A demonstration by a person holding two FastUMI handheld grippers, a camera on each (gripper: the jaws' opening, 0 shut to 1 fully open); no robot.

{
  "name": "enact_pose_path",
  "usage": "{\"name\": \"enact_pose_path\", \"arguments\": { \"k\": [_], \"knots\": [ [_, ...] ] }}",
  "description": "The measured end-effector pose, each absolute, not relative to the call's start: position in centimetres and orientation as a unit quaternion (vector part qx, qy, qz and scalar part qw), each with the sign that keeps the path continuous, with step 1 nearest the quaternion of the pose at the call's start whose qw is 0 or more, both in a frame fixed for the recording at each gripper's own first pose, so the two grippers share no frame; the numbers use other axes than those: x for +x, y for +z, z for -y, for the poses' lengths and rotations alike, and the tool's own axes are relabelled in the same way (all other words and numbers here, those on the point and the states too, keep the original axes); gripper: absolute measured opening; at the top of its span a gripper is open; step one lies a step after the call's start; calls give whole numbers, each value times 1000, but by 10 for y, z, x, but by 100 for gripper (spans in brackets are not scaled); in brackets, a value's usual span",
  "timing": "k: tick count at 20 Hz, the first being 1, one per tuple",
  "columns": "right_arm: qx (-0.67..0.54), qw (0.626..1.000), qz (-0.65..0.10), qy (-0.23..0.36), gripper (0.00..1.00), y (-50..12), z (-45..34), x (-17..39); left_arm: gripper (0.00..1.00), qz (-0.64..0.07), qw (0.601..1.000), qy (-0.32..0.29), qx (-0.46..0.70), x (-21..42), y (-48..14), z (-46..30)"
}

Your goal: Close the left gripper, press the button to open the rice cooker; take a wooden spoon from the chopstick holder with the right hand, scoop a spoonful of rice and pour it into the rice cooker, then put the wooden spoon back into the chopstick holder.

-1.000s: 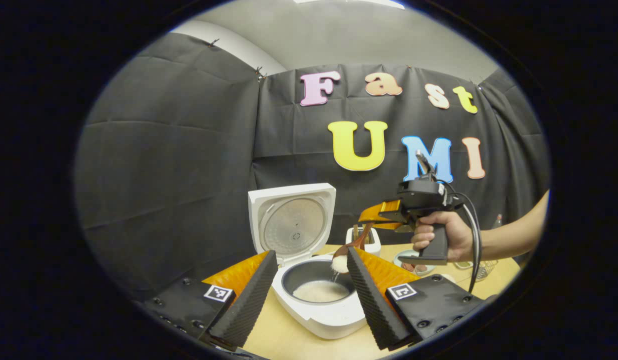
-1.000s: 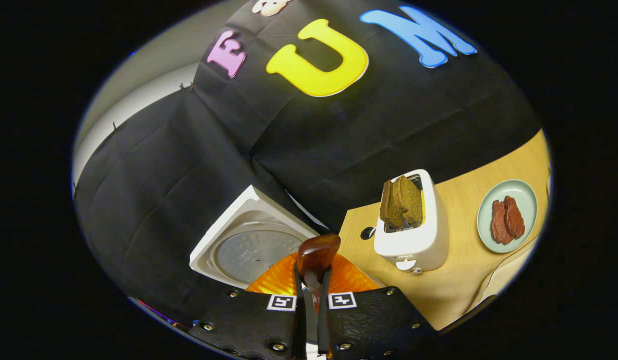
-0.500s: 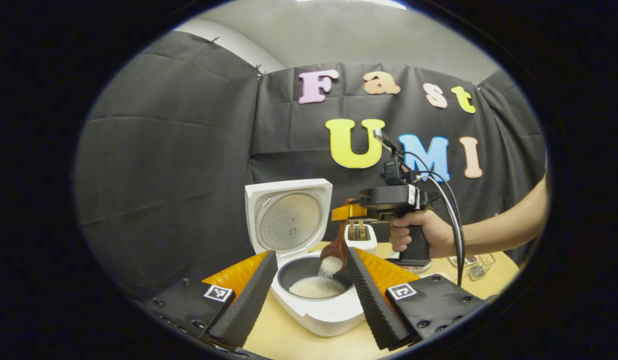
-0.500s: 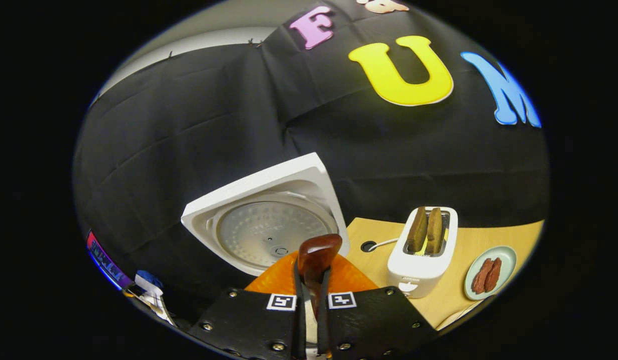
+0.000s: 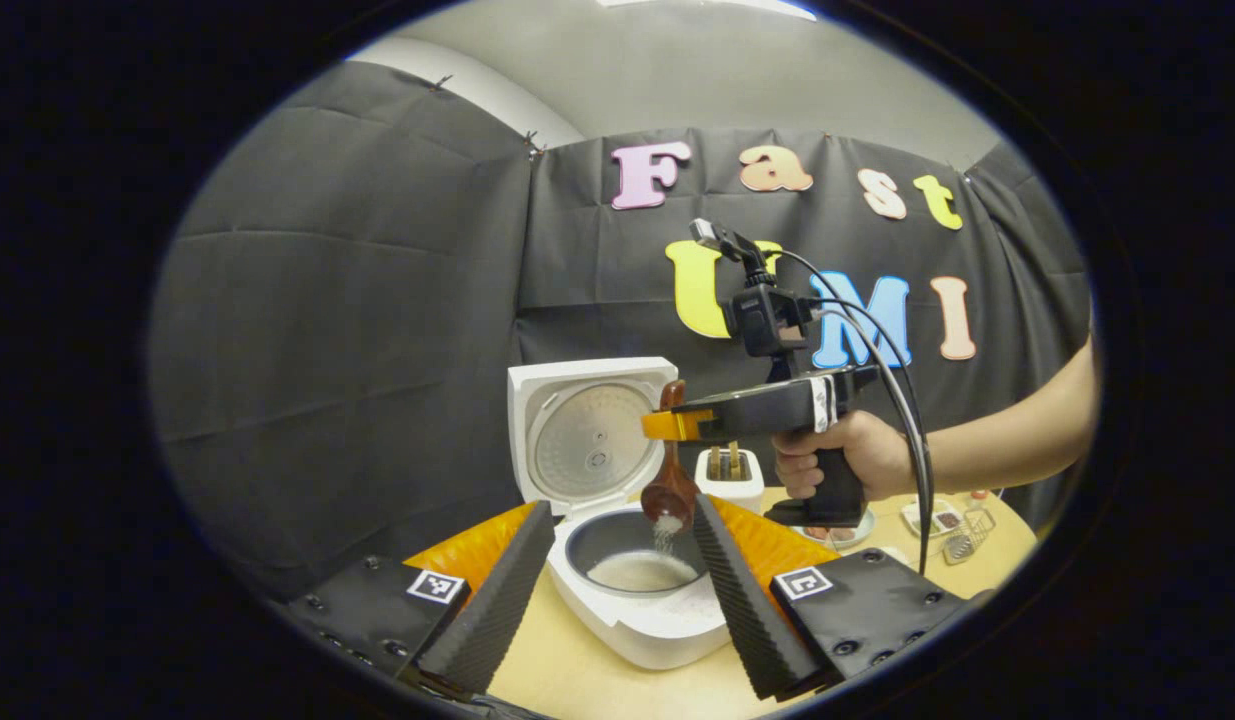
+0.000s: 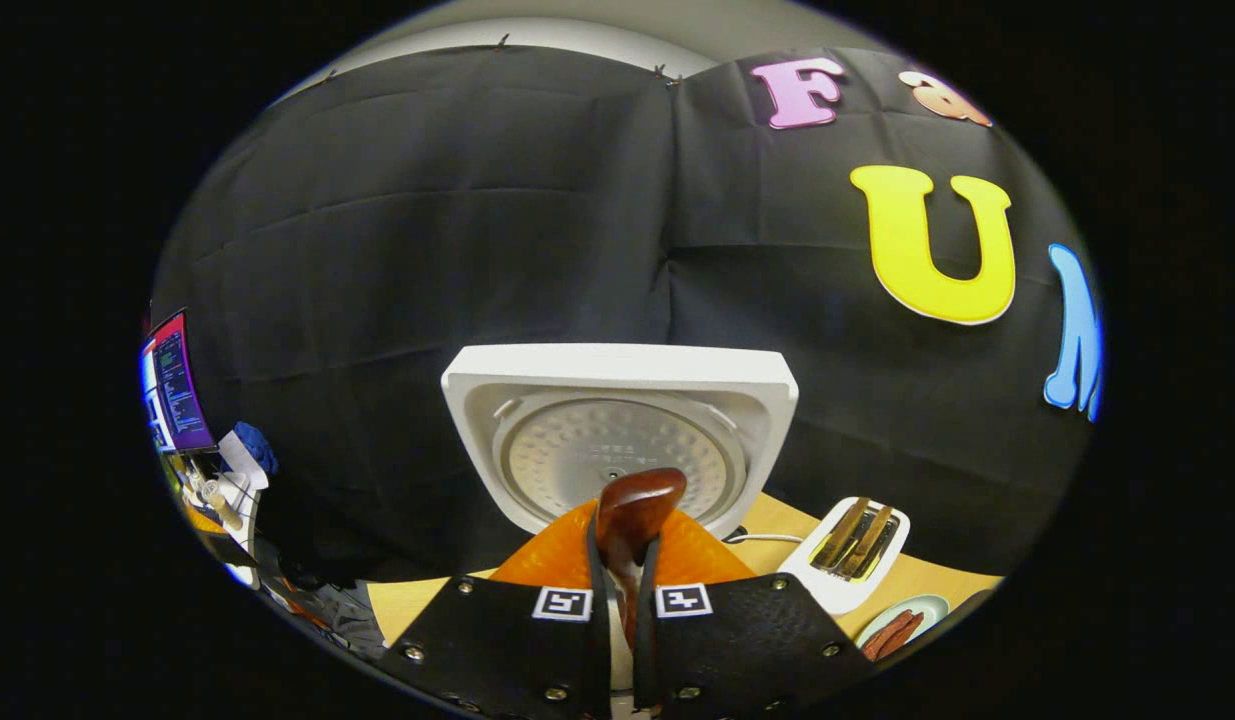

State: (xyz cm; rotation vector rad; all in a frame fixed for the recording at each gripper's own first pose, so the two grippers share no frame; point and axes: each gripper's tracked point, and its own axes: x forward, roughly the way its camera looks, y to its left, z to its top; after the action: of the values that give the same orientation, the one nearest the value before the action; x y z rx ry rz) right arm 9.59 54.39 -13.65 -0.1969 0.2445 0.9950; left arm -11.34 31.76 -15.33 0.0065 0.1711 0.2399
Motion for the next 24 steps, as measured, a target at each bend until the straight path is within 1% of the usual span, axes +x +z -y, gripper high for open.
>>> {"name": "enact_pose_path", "arguments": {
  "k": [3,6,8,12,17,19,21,24],
  "knots": [
    [-114,861,-102,485,9,-131,-548,84,95,-85,989,118,14,-117,-152,-312],
    [-99,863,-103,485,9,-126,-544,87,95,-84,989,118,16,-121,-150,-308],
    [-63,869,-112,479,9,-118,-538,90,95,-85,989,119,13,-122,-149,-306],
    [37,880,-156,447,9,-108,-513,108,95,-82,990,117,5,-121,-145,-301],
    [154,881,-196,403,9,-101,-455,115,98,-76,992,103,1,-111,-138,-286],
    [191,880,-208,382,9,-101,-427,118,95,-75,993,93,3,-104,-135,-277],
    [227,878,-217,362,9,-101,-396,120,99,-73,994,81,6,-99,-133,-269],
    [270,877,-222,330,9,-100,-341,118,95,-72,996,60,6,-88,-128,-245]
  ]
}}
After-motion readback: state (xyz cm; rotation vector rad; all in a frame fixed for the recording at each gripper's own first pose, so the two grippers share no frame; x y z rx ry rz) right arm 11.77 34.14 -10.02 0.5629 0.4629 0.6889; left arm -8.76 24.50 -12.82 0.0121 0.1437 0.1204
